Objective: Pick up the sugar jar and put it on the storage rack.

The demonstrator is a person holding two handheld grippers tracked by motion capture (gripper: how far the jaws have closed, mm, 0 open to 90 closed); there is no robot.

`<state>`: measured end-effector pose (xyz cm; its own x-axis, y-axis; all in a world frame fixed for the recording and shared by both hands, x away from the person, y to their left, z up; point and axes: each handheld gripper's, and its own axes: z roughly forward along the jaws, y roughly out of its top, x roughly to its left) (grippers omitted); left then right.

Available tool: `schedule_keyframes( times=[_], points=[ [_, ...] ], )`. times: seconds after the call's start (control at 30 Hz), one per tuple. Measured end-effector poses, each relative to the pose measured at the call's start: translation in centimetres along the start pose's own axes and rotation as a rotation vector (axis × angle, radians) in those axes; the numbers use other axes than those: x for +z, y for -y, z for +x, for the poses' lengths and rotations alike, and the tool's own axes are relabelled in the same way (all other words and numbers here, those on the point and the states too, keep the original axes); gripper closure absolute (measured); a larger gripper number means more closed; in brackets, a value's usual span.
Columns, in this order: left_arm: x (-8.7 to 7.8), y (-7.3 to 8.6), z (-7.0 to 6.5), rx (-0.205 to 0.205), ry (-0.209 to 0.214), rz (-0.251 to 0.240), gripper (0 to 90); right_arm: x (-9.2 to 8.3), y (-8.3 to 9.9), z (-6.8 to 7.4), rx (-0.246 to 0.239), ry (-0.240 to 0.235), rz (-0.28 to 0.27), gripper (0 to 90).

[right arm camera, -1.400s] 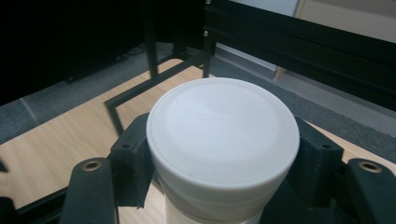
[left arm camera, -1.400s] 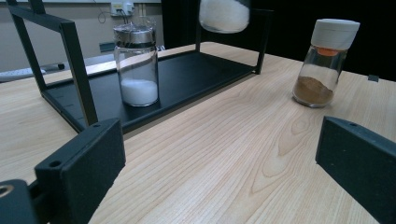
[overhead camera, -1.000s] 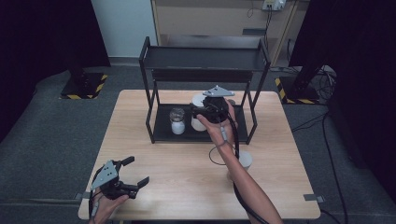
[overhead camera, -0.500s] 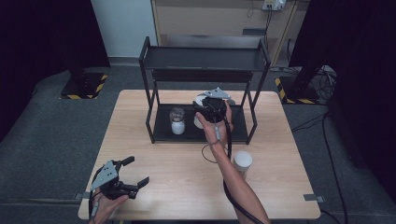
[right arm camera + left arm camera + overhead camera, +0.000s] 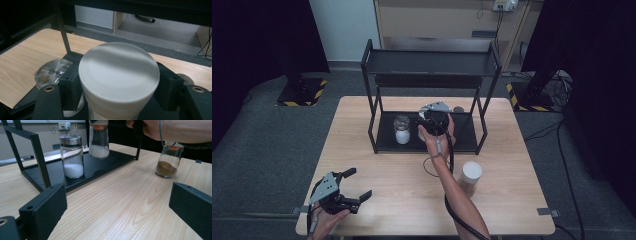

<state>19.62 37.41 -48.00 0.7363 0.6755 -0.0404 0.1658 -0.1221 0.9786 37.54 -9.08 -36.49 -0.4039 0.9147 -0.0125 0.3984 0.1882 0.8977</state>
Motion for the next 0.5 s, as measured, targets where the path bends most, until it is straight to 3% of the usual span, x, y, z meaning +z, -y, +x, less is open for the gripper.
schedule_keyframes(
  times=[0.5],
  points=[
    [0.0,0.0,0.1,0.000,0.003,0.001,0.3,1.5,2.0,0.6,-0.019,0.024,0.002,33.8]
  ],
)
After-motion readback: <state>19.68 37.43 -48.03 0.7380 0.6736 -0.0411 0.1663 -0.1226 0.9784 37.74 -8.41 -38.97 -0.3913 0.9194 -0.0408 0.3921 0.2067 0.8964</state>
